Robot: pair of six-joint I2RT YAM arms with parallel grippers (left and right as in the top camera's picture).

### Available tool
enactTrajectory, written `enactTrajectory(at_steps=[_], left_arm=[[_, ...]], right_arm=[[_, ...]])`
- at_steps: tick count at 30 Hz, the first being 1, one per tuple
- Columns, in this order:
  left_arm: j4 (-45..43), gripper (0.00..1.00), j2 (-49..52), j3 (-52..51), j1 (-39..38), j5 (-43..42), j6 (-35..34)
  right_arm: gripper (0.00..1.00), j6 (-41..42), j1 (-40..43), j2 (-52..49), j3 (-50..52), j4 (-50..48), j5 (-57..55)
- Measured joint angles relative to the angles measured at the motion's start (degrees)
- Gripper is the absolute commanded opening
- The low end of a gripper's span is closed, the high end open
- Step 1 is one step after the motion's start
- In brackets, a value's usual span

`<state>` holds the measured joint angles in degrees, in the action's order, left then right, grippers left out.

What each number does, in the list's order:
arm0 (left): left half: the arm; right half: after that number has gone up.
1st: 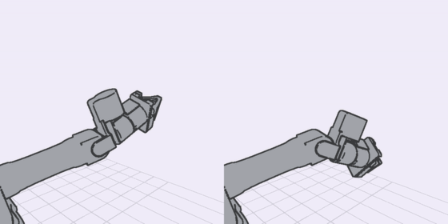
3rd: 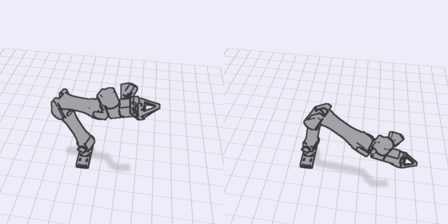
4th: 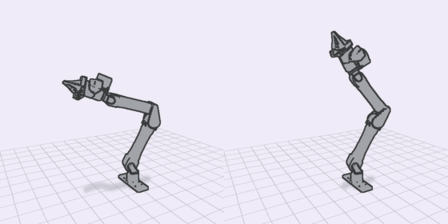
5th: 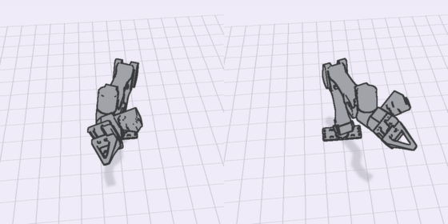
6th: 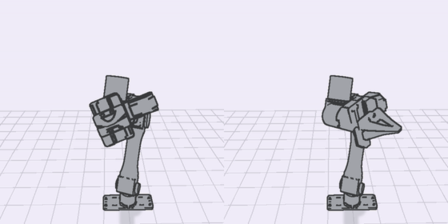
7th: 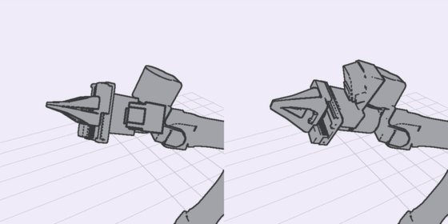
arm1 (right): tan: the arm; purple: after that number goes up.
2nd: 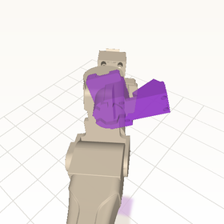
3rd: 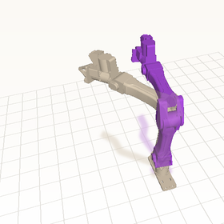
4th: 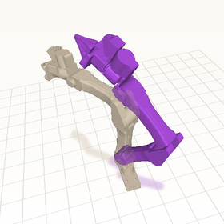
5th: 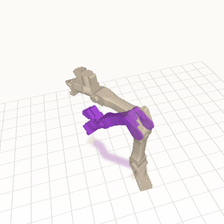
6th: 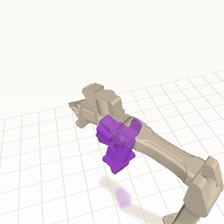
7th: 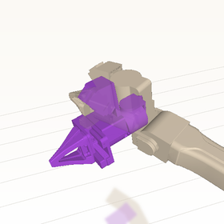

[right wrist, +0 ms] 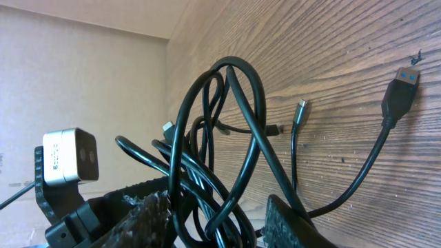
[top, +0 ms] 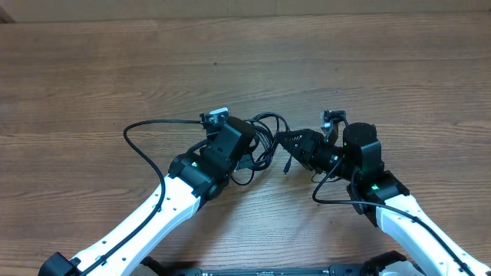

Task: Untangle cables

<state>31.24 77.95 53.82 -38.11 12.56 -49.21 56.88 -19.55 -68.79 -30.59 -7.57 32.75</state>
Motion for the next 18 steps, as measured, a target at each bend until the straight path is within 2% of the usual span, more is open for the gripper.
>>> enactTrajectory(at_steps=[4, 7, 10, 15, 18], left_arm=[[0.0, 0.04, 0.0, 0.0, 0.0, -0.2, 0.0], [-0.2, 0.04, 0.0, 0.0, 0.0, -0.2, 0.0], [-0.9, 0.04, 0.0, 0.0, 0.0, -0.2, 0.2], [-1.2, 0.04, 0.0, 0.0, 0.0, -0.4, 0.3], [-2.6, 0.04, 0.0, 0.0, 0.0, -0.9, 1.0]], right_arm=[[0.48, 0.1, 0.0, 0.0, 0.0, -0.4, 0.0], [0.53, 0.1, 0.0, 0.0, 0.0, -0.5, 0.0], [0.54, 0.0, 0.0, 0.0, 0.0, -0.7, 0.0], [0.54, 0.0, 0.0, 0.0, 0.0, -0.9, -0.1], [0.5, 0.0, 0.0, 0.0, 0.0, -0.9, -0.4]])
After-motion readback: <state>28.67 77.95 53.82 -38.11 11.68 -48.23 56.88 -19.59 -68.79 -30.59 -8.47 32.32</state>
